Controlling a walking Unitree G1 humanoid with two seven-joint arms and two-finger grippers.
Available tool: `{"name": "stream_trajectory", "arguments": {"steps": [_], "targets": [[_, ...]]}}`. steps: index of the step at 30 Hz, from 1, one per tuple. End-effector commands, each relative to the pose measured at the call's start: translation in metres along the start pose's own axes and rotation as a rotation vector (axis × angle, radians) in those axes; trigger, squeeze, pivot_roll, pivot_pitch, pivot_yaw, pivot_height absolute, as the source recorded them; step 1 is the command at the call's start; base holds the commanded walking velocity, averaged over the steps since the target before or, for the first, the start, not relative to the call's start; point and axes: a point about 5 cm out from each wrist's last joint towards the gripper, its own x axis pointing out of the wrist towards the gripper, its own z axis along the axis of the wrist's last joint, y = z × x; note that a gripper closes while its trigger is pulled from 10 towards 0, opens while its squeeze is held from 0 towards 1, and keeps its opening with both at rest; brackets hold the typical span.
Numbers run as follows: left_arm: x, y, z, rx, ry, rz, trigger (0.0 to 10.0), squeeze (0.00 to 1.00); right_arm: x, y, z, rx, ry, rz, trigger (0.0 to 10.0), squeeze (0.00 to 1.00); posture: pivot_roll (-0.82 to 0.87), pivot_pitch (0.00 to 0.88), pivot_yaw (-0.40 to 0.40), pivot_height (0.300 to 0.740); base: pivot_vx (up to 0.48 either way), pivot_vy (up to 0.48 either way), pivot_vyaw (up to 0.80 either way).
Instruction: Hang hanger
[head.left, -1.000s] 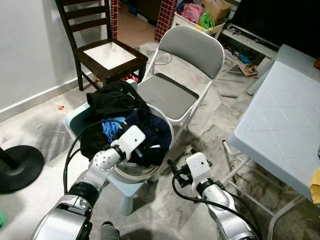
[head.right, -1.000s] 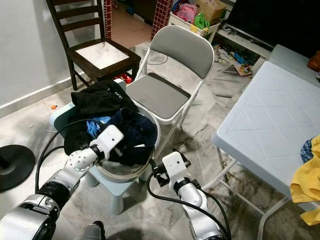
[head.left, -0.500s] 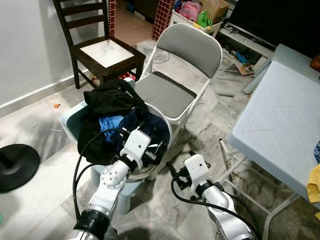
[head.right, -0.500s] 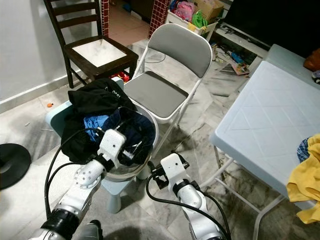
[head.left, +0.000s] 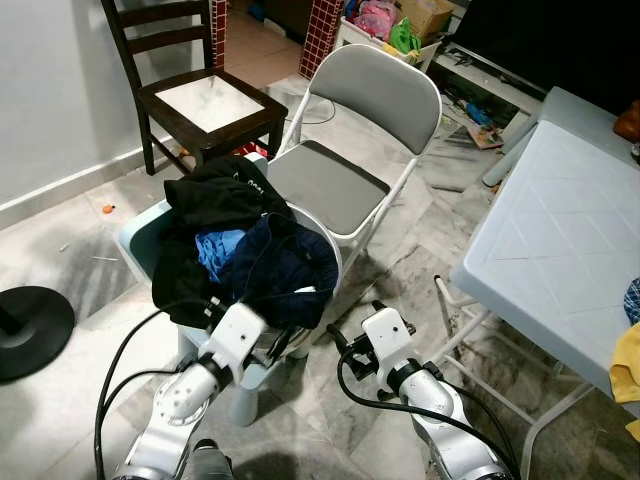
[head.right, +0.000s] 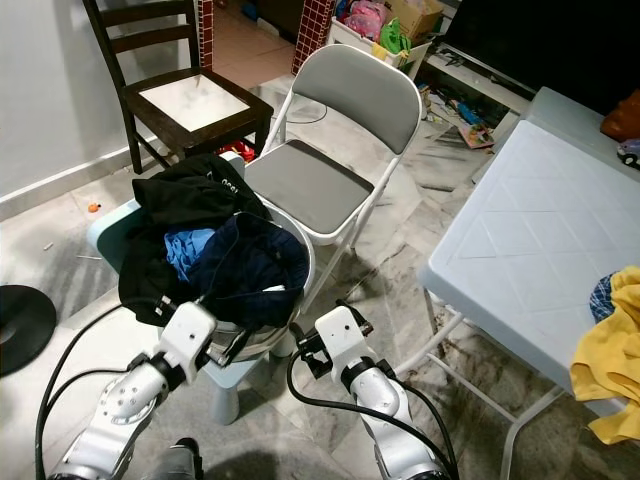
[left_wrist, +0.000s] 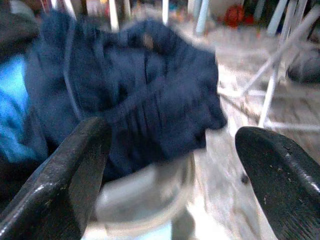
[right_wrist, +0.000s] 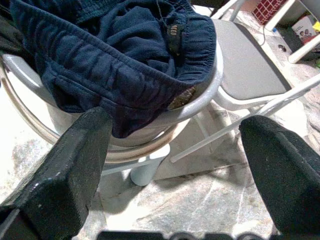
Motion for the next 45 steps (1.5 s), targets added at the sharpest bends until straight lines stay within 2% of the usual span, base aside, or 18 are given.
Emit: {"name": "stream_trajectory", "arguments": {"steps": [1, 3, 4, 5, 7, 8, 9, 10, 11, 13, 21, 26, 27, 29, 34, 38, 40, 45], "targets": [[0.002, -0.006, -0.001, -0.020, 0.011, -0.015, 10.0, 1.00, -0.002, -0.004, -0.006, -0.007, 0.030, -0.007, 10.0, 0.00, 0.24, 0.157, -0.249, 0.740, 0.000, 0.000, 0.00], [0.007, -0.012, 0.002, -0.044, 0.009, -0.005, 10.0, 1.00, -0.002, -0.003, -0.005, -0.008, 0.029, 0.000, 10.0, 0.00, 0.23, 0.158, -0.252, 0.740, 0.000, 0.000, 0.00], [0.013, -0.017, 0.004, -0.066, 0.019, -0.004, 10.0, 0.74, -0.002, -0.002, -0.004, -0.011, 0.027, 0.005, 10.0, 0.00, 0.22, 0.158, -0.254, 0.740, 0.000, 0.000, 0.00], [0.017, -0.019, 0.005, -0.081, 0.023, 0.003, 10.0, 0.12, -0.002, -0.001, -0.004, -0.014, 0.027, 0.008, 10.0, 0.00, 0.22, 0.158, -0.257, 0.740, 0.000, 0.000, 0.00], [0.017, -0.019, 0.005, -0.081, 0.023, 0.003, 10.0, 0.12, -0.002, -0.001, -0.004, -0.014, 0.027, 0.008, 10.0, 0.00, 0.22, 0.158, -0.257, 0.740, 0.000, 0.000, 0.00], [0.022, -0.020, 0.006, -0.103, 0.034, 0.021, 10.0, 0.00, -0.002, -0.001, -0.004, -0.016, 0.026, 0.010, 10.0, 0.00, 0.22, 0.159, -0.257, 0.740, 0.000, 0.000, 0.00], [0.022, -0.020, 0.006, -0.103, 0.034, 0.021, 10.0, 0.00, -0.002, -0.001, -0.004, -0.016, 0.026, 0.010, 10.0, 0.00, 0.22, 0.159, -0.257, 0.740, 0.000, 0.000, 0.00], [0.040, -0.019, 0.008, -0.191, 0.076, 0.092, 10.0, 0.00, -0.002, 0.000, -0.003, -0.021, 0.026, 0.014, 10.0, 0.00, 0.20, 0.160, -0.258, 0.740, 0.000, 0.000, 0.00], [0.040, -0.019, 0.008, -0.191, 0.076, 0.092, 10.0, 0.00, -0.002, 0.000, -0.003, -0.021, 0.026, 0.014, 10.0, 0.00, 0.20, 0.160, -0.258, 0.740, 0.000, 0.000, 0.00], [0.053, -0.019, 0.010, -0.259, 0.123, 0.151, 10.0, 0.00, -0.003, -0.001, -0.003, -0.024, 0.026, 0.014, 10.0, 0.00, 0.19, 0.158, -0.257, 0.740, 0.000, 0.000, 0.00], [0.059, -0.019, 0.007, -0.328, 0.186, 0.209, 10.0, 0.00, -0.006, -0.001, -0.005, -0.027, 0.031, 0.009, 10.0, 0.00, 0.17, 0.153, -0.256, 0.740, 0.000, 0.000, 0.00], [0.066, -0.031, 0.025, -0.262, 0.087, 0.110, 10.0, 0.00, -0.006, -0.001, -0.004, -0.029, 0.032, 0.011, 10.0, 0.00, 0.18, 0.153, -0.256, 0.740, 0.000, 0.000, 0.00], [0.066, -0.034, 0.031, -0.202, 0.039, 0.078, 10.0, 0.00, -0.005, -0.001, -0.004, -0.030, 0.031, 0.012, 10.0, 0.00, 0.18, 0.152, -0.253, 0.740, 0.000, 0.000, 0.00], [0.065, -0.037, 0.032, -0.164, 0.020, 0.054, 10.0, 0.00, -0.005, -0.001, -0.004, -0.030, 0.031, 0.013, 10.0, 0.00, 0.18, 0.151, -0.254, 0.740, 0.000, 0.000, 0.00], [0.053, -0.040, 0.022, -0.007, -0.008, -0.023, 10.0, 0.00, -0.004, 0.000, -0.002, -0.029, 0.028, 0.014, 10.0, 0.00, 0.19, 0.151, -0.255, 0.740, 0.000, 0.000, 0.00], [0.047, -0.038, 0.015, -0.004, 0.008, -0.031, 10.0, 0.00, -0.004, 0.000, -0.003, -0.029, 0.030, 0.015, 10.0, 0.00, 0.19, 0.155, -0.258, 0.740, 0.000, 0.000, 0.00], [0.030, -0.040, -0.001, 0.041, 0.022, -0.069, 10.0, 0.00, -0.005, -0.001, -0.004, -0.029, 0.034, 0.017, 10.0, 0.00, 0.19, 0.163, -0.266, 0.740, 0.000, 0.000, 0.00], [0.018, -0.042, -0.016, 0.054, 0.048, -0.060, 10.0, 0.00, -0.005, -0.001, -0.004, -0.034, 0.038, 0.025, 10.0, 0.00, 0.19, 0.167, -0.276, 0.740, 0.000, 0.000, 0.00]]}}
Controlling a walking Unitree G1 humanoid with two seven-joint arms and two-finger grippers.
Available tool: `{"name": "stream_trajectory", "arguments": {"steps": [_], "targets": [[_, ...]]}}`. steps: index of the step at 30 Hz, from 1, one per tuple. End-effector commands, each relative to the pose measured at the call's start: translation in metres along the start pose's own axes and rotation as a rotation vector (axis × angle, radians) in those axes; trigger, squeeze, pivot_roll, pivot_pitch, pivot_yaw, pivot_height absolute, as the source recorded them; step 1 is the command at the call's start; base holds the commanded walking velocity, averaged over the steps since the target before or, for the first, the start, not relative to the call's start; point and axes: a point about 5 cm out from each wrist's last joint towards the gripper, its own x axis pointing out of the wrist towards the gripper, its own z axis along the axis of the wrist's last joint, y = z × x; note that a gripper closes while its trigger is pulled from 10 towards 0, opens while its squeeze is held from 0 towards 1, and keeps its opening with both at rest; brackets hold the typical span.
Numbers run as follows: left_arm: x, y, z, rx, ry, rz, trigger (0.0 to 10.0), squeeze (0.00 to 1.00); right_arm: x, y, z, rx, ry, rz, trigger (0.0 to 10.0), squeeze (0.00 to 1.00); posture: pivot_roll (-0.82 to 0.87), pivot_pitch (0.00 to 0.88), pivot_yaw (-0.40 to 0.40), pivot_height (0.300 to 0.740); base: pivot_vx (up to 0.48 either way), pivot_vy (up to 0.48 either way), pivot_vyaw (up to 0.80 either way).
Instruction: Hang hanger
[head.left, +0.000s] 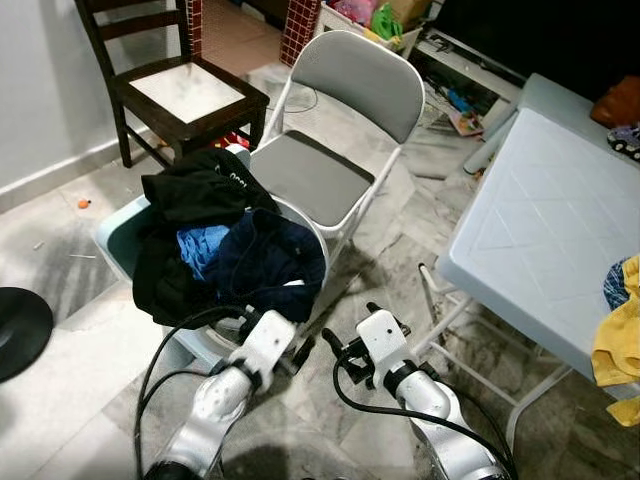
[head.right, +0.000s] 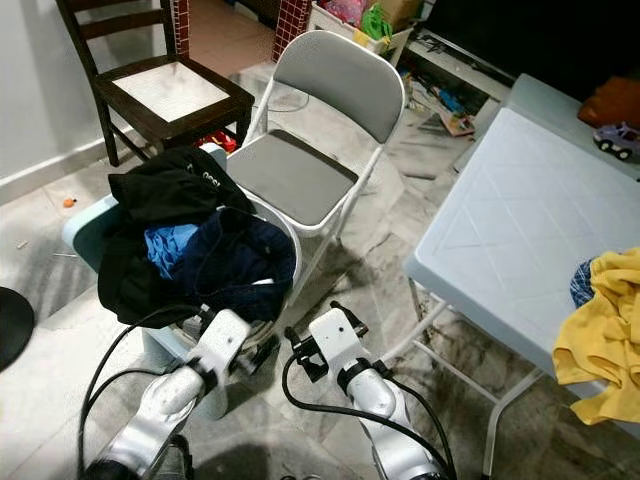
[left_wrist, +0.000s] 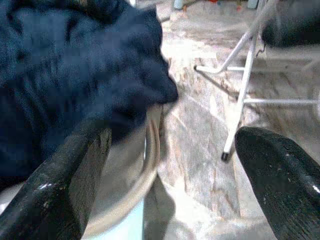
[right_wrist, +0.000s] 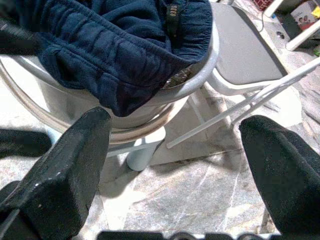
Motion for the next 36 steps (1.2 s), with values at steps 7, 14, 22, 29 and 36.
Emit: {"name": "stream_trajectory", "arguments": {"steps": [7, 14, 22, 29, 36], "targets": [[0.001, -0.004, -0.009, -0.059, 0.053, 0.140, 10.0, 0.00, -0.005, -0.006, -0.005, -0.020, 0.027, 0.009, 10.0, 0.00, 0.19, 0.171, -0.293, 0.740, 0.000, 0.000, 0.00], [0.012, 0.016, -0.002, -0.144, 0.088, 0.348, 10.0, 0.00, -0.006, -0.007, -0.006, -0.023, 0.031, 0.011, 10.0, 0.00, 0.18, 0.168, -0.291, 0.740, 0.000, 0.000, 0.00], [0.033, 0.022, 0.023, -0.170, 0.038, 0.366, 10.0, 0.00, -0.006, -0.004, -0.007, -0.014, 0.033, 0.005, 10.0, 0.00, 0.17, 0.165, -0.280, 0.740, 0.000, 0.000, 0.00], [0.047, 0.022, 0.038, -0.190, 0.031, 0.366, 10.0, 0.00, -0.006, -0.004, -0.006, -0.012, 0.030, 0.001, 10.0, 0.00, 0.16, 0.165, -0.276, 0.740, 0.000, 0.000, 0.00], [0.051, 0.028, 0.038, -0.213, 0.074, 0.409, 10.0, 0.00, -0.007, -0.003, -0.007, -0.010, 0.034, -0.003, 10.0, 0.00, 0.16, 0.165, -0.274, 0.740, 0.000, 0.000, 0.00]]}}
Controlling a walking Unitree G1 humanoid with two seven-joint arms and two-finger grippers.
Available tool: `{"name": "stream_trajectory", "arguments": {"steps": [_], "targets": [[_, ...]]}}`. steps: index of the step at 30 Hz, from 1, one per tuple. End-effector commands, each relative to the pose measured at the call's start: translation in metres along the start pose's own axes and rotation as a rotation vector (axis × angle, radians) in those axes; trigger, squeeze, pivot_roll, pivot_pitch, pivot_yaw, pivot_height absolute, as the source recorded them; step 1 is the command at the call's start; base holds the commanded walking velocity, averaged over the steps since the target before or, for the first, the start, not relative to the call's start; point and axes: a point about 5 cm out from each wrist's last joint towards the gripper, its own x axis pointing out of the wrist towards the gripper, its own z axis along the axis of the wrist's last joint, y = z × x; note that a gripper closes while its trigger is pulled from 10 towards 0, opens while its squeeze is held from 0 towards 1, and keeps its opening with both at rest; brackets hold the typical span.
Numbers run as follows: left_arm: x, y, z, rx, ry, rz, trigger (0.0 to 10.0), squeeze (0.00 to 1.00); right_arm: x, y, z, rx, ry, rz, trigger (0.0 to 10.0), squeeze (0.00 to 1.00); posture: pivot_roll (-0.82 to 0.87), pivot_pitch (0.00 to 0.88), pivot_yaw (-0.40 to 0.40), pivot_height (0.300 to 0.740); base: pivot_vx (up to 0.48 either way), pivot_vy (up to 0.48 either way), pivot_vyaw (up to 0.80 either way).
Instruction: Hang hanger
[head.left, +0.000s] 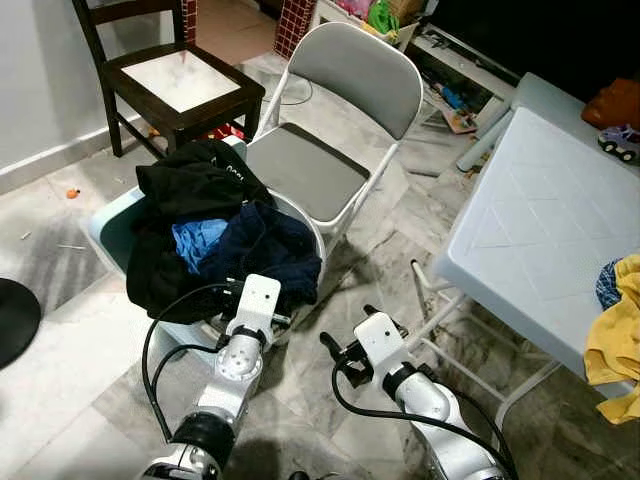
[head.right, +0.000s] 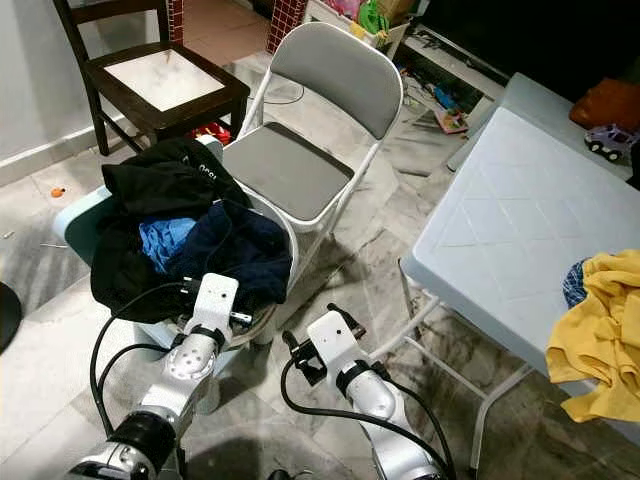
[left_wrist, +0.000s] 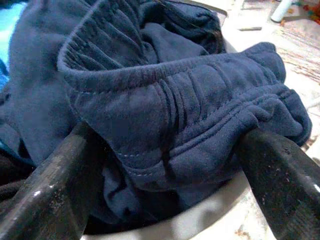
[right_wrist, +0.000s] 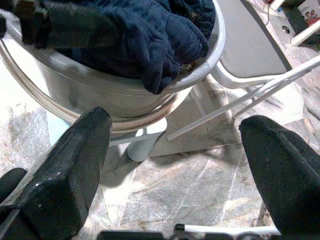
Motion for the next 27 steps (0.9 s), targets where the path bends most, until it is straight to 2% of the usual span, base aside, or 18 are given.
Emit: {"name": "stream_trajectory", "arguments": {"steps": [1, 4, 6, 8, 9, 10, 11, 13, 19, 20, 22, 23, 24, 27], "targets": [[-0.001, -0.007, -0.005, -0.014, 0.040, -0.006, 10.0, 0.00, -0.006, -0.005, -0.006, -0.002, 0.029, -0.020, 10.0, 0.00, 0.16, 0.165, -0.274, 0.740, 0.000, 0.000, 0.00], [-0.001, -0.004, -0.009, -0.010, 0.065, -0.001, 10.0, 0.00, -0.006, -0.005, -0.006, -0.002, 0.029, -0.020, 10.0, 0.00, 0.16, 0.166, -0.275, 0.740, 0.000, 0.000, 0.00], [-0.004, -0.002, -0.020, -0.027, 0.139, 0.010, 10.0, 0.00, -0.006, -0.005, -0.006, -0.002, 0.030, -0.019, 10.0, 0.00, 0.16, 0.165, -0.277, 0.740, 0.000, 0.000, 0.00], [-0.006, -0.003, -0.022, -0.034, 0.154, 0.010, 10.0, 0.00, -0.006, -0.006, -0.006, -0.002, 0.030, -0.019, 10.0, 0.00, 0.16, 0.165, -0.277, 0.740, 0.000, 0.000, 0.00], [-0.008, -0.008, -0.021, -0.091, 0.160, -0.025, 10.0, 0.19, -0.005, -0.006, -0.006, -0.003, 0.029, -0.020, 10.0, 0.00, 0.16, 0.166, -0.278, 0.740, 0.000, 0.000, 0.00], [-0.009, -0.010, -0.020, -0.091, 0.150, -0.035, 10.0, 0.63, -0.005, -0.007, -0.006, -0.003, 0.029, -0.020, 10.0, 0.00, 0.17, 0.165, -0.280, 0.740, 0.000, 0.000, 0.00], [-0.010, -0.012, -0.019, -0.092, 0.141, -0.049, 10.0, 1.00, -0.005, -0.007, -0.006, -0.004, 0.030, -0.020, 10.0, 0.00, 0.17, 0.165, -0.279, 0.740, 0.000, 0.000, 0.00], [-0.011, -0.012, -0.021, -0.102, 0.157, -0.054, 10.0, 1.00, -0.005, -0.007, -0.006, -0.005, 0.031, -0.019, 10.0, 0.00, 0.17, 0.165, -0.279, 0.740, 0.000, 0.000, 0.00], [-0.011, 0.002, -0.031, -0.075, 0.196, 0.000, 10.0, 1.00, -0.004, -0.007, -0.006, -0.005, 0.031, -0.017, 10.0, 0.00, 0.17, 0.165, -0.279, 0.740, 0.000, 0.000, 0.00], [-0.013, 0.013, -0.032, -0.047, 0.188, 0.033, 10.0, 1.00, -0.004, -0.006, -0.006, -0.004, 0.030, -0.017, 10.0, 0.00, 0.17, 0.165, -0.276, 0.740, 0.000, 0.000, 0.00], [-0.014, 0.020, -0.032, -0.039, 0.196, 0.056, 10.0, 1.00, -0.004, -0.006, -0.006, -0.003, 0.030, -0.017, 10.0, 0.00, 0.17, 0.166, -0.276, 0.740, 0.000, 0.000, 0.00], [-0.015, 0.021, -0.033, -0.044, 0.208, 0.062, 10.0, 0.31, -0.005, -0.006, -0.006, -0.002, 0.031, -0.017, 10.0, 0.00, 0.18, 0.165, -0.276, 0.740, 0.000, 0.000, 0.00], [-0.015, 0.019, -0.031, -0.051, 0.196, 0.043, 10.0, 0.00, -0.005, -0.005, -0.007, -0.002, 0.032, -0.016, 10.0, 0.00, 0.18, 0.164, -0.277, 0.740, 0.000, 0.000, 0.00], [-0.016, 0.014, -0.022, -0.039, 0.146, 0.006, 10.0, 0.00, -0.005, -0.005, -0.008, -0.004, 0.035, -0.010, 10.0, 0.00, 0.18, 0.162, -0.279, 0.740, 0.000, 0.000, 0.00]]}}
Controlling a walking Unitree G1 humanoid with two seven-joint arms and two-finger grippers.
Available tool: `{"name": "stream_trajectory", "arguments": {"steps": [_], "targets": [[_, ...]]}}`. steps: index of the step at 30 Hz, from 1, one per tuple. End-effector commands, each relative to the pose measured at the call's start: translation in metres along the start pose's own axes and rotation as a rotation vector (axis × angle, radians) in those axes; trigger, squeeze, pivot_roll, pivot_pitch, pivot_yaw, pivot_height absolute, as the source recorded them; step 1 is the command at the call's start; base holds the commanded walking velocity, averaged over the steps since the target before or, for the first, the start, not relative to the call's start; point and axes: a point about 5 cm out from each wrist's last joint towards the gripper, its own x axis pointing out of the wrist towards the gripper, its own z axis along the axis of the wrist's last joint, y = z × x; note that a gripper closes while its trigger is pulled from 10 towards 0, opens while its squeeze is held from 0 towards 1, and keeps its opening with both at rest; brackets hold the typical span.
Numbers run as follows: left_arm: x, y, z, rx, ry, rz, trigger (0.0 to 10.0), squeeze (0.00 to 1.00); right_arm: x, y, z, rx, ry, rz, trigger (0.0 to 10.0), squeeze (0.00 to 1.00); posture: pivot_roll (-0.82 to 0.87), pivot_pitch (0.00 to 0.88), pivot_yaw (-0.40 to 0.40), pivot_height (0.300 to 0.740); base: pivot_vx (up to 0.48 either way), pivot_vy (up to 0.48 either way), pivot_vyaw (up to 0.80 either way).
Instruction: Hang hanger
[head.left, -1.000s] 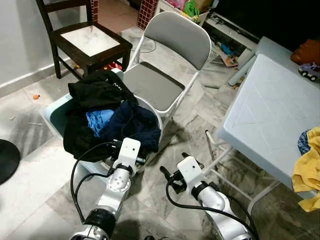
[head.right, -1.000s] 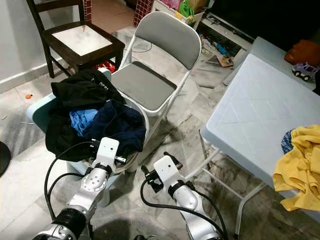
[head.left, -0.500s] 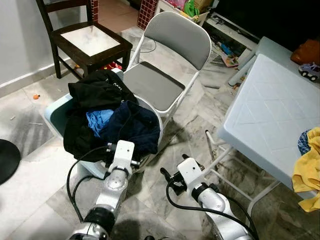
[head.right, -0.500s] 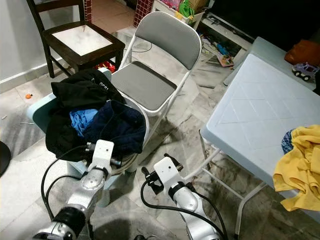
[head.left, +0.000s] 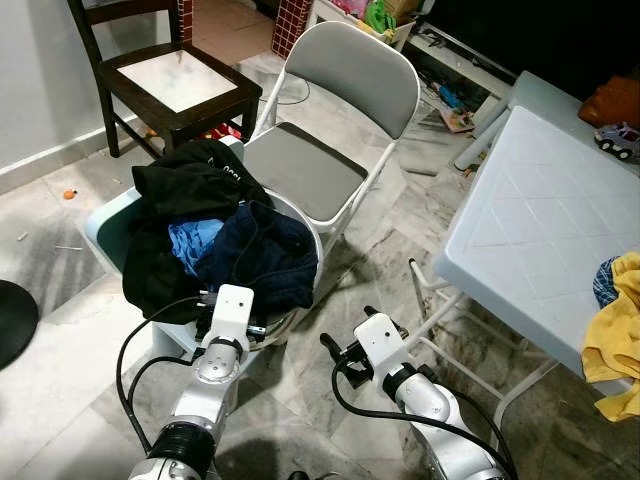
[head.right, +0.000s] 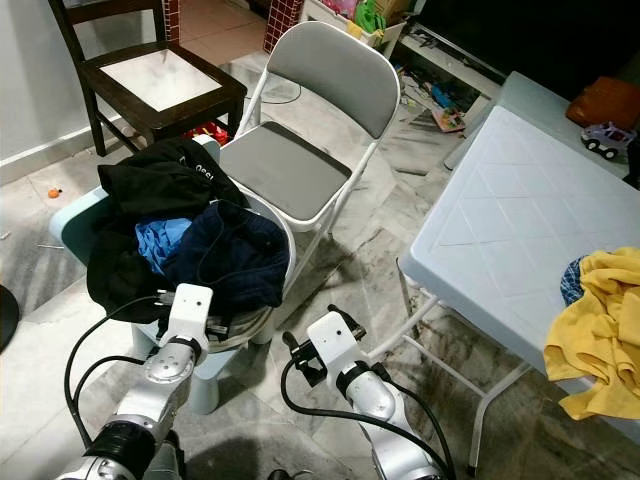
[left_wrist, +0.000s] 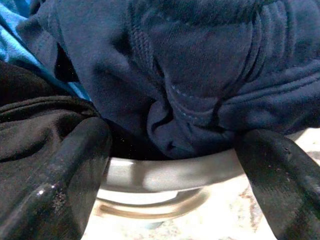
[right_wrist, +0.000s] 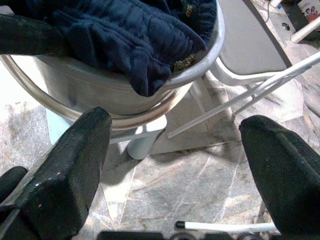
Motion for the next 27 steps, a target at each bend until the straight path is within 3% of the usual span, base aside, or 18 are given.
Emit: {"name": "stream_trajectory", "arguments": {"steps": [1, 10, 15, 18, 20, 25, 27], "targets": [[-0.003, -0.011, 0.001, 0.009, -0.007, -0.035, 10.0, 0.00, -0.005, -0.005, -0.007, -0.005, 0.029, -0.011, 10.0, 0.00, 0.18, 0.162, -0.279, 0.740, 0.000, 0.000, 0.00], [-0.002, -0.011, 0.025, 0.087, -0.125, -0.015, 10.0, 0.00, -0.002, -0.008, -0.004, -0.010, 0.023, -0.013, 10.0, 0.00, 0.18, 0.157, -0.277, 0.740, 0.000, 0.000, 0.00], [0.000, -0.012, 0.030, 0.093, -0.128, -0.006, 10.0, 0.00, -0.002, -0.008, -0.005, -0.011, 0.024, -0.012, 10.0, 0.00, 0.18, 0.152, -0.277, 0.740, 0.000, 0.000, 0.00], [-0.002, -0.022, 0.024, 0.082, -0.071, -0.081, 10.0, 0.00, -0.002, -0.008, -0.005, -0.012, 0.024, -0.014, 10.0, 0.00, 0.18, 0.152, -0.277, 0.740, 0.000, 0.000, 0.00], [-0.007, -0.039, 0.007, 0.101, 0.019, -0.214, 10.0, 0.00, -0.002, -0.009, -0.004, -0.012, 0.024, -0.016, 10.0, 0.00, 0.18, 0.152, -0.273, 0.740, 0.000, 0.000, 0.00], [-0.012, -0.038, -0.005, 0.139, 0.058, -0.262, 10.0, 0.00, -0.002, -0.010, -0.004, -0.011, 0.024, -0.021, 10.0, 0.00, 0.18, 0.155, -0.271, 0.740, 0.000, 0.000, 0.00], [-0.014, -0.030, -0.012, 0.145, 0.084, -0.272, 10.0, 0.00, -0.002, -0.010, -0.005, -0.010, 0.025, -0.022, 10.0, 0.00, 0.18, 0.158, -0.271, 0.740, 0.000, 0.000, 0.00]]}}
